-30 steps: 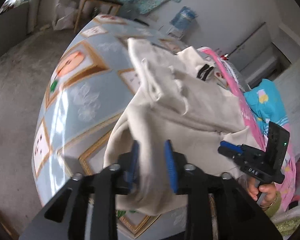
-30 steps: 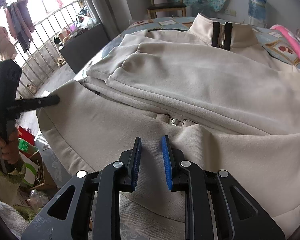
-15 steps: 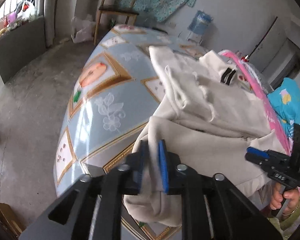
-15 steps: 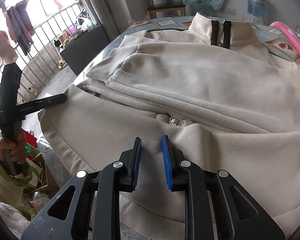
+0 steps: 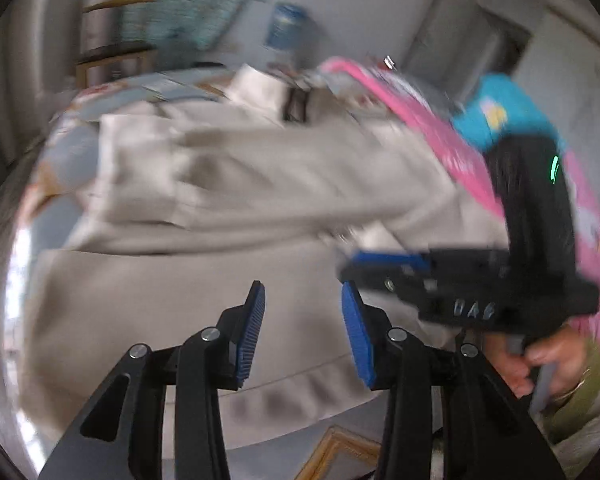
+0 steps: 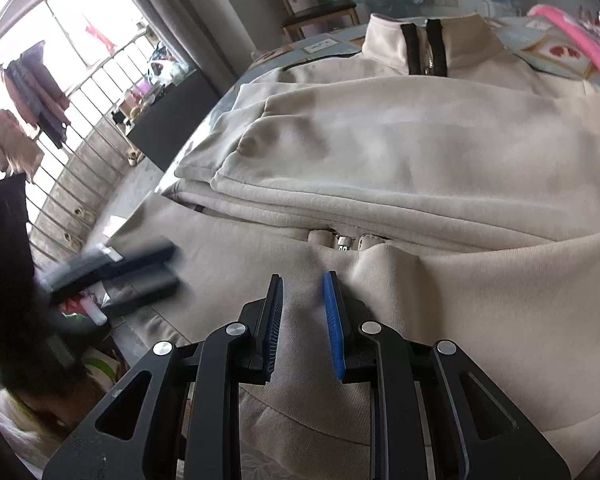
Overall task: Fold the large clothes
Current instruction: 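Lay the hem down, open the left gripper and pinch the hem again, then move both grippers to the jacket collar and close the left gripper on it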
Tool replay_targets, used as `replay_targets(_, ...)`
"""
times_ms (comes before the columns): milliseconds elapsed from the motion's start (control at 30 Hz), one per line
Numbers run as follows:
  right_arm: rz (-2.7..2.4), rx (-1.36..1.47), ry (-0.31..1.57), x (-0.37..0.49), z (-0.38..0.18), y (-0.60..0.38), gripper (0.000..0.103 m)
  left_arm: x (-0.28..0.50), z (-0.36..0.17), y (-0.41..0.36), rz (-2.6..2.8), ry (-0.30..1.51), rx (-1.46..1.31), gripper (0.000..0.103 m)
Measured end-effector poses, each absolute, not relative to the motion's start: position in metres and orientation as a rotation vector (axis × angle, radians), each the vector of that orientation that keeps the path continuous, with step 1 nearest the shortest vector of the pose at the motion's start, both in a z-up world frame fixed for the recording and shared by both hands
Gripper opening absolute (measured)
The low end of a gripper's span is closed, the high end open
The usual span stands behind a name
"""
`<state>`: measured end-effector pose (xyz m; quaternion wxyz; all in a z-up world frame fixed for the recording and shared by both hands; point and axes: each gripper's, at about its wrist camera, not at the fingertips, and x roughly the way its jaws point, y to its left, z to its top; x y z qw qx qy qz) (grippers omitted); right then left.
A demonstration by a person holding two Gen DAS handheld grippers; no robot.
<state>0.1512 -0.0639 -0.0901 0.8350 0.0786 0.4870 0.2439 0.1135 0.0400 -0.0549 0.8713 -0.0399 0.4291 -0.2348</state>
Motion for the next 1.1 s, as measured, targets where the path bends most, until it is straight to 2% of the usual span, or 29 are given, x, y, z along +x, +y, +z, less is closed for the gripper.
replay_targets(133,0.528,0.279,1.020,0.147,-0.082,-0.090,0.027,0.116,-0.064,0.025,-0.473,0.900,0.020,0.038)
replay_targets(300,0.316,0.231,0.873,0.127,-0.038,-0.158,0.050,0.118,-0.066,0.022,-0.460,0.912,0.026,0.035)
replay_targets(400,0.153,0.210,0.848,0.126,-0.028,-0.205,0.053,0.118,-0.068,0.021,-0.462,0.912,0.019,0.035)
replay_targets(600,-0.036,0.142,0.945,0.145,-0.048,-0.253,0.054,0.121,-0.068,0.022,-0.453,0.914,0.011,0.031)
replay_targets(667,-0.013,0.166,0.955,0.147,-0.054,-0.257,0.049,0.120,-0.068,0.023,-0.446,0.915,0.000,0.030)
replay_targets(733,0.030,0.164,0.949,0.146,-0.053,-0.251,0.032,0.119,-0.068,0.023,-0.437,0.913,0.000,0.029)
replay_targets(767,0.049,0.158,0.939,0.145,-0.051,-0.247,0.015,0.119,-0.067,0.023,-0.433,0.912,0.002,0.027)
replay_targets(800,0.038,0.125,0.917,0.142,-0.046,-0.241,0.008,0.120,-0.067,0.023,-0.427,0.911,0.005,0.026)
replay_targets(1000,-0.026,0.074,0.715,0.114,-0.006,-0.228,0.005,0.125,-0.069,0.032,-0.401,0.920,-0.014,0.008)
replay_targets(1100,-0.064,0.081,0.737,0.125,-0.022,-0.234,0.005,0.127,-0.069,0.035,-0.393,0.919,-0.022,0.004)
